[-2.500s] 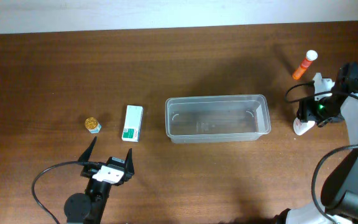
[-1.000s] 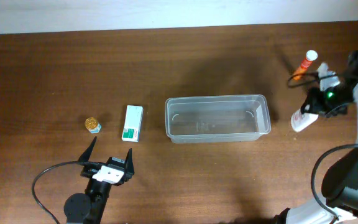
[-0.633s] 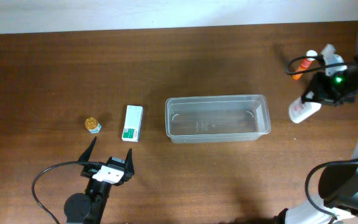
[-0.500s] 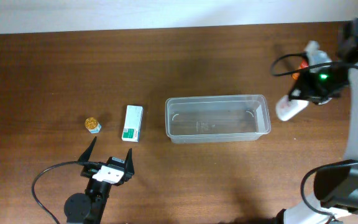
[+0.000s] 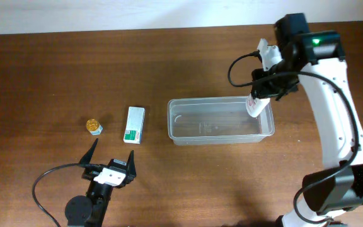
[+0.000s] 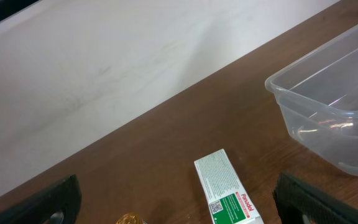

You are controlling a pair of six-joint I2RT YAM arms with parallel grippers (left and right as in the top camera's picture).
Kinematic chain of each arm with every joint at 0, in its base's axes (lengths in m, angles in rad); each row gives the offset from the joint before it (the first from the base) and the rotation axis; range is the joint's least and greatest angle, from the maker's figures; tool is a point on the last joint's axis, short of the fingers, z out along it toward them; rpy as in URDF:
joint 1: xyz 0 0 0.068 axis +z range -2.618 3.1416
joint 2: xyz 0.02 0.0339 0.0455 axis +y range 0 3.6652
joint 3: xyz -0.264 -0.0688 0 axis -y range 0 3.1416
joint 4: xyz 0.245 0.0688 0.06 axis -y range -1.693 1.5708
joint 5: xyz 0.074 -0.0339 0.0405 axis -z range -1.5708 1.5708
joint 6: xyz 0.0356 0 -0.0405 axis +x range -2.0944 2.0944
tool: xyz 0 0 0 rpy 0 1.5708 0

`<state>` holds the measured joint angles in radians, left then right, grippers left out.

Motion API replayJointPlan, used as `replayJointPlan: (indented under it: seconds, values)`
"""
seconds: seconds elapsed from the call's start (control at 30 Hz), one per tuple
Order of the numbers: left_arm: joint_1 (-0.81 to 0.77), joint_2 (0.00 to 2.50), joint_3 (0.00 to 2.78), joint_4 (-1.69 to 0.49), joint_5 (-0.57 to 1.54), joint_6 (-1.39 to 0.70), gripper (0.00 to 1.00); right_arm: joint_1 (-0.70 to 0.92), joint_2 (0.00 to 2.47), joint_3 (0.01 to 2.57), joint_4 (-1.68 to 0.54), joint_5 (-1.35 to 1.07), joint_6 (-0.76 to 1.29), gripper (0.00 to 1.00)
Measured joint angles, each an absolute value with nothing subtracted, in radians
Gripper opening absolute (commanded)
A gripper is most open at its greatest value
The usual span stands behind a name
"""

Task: Pack container
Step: 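Lift the white spray bottle and carry it over the container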

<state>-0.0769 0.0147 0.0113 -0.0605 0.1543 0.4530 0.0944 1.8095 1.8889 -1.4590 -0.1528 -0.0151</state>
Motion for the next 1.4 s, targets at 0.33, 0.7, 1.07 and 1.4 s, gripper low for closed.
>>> replayJointPlan:
  seconds: [0.33, 0.7, 1.07, 1.4]
  values:
    - [-0.077, 0.015, 0.011, -0.060, 0.154, 0.453, 0.99, 0.114, 1.810, 1.740, -1.306, -0.067, 0.112, 0.24]
    - [-0.077, 0.015, 0.011, -0.060, 0.154, 0.453, 1.00, 0.114, 1.810, 1.572, -1.171, -0.037, 0.131, 0.24]
    - [-0.077, 0.015, 0.011, -0.060, 0.154, 0.453, 1.00, 0.114, 1.810, 1.478, -1.070, -0.023, 0.130, 0.24]
    - [-0.077, 0.015, 0.011, -0.060, 0.154, 0.453, 0.99, 0.114, 1.810, 1.425, -1.018, -0.021, 0.120, 0.24]
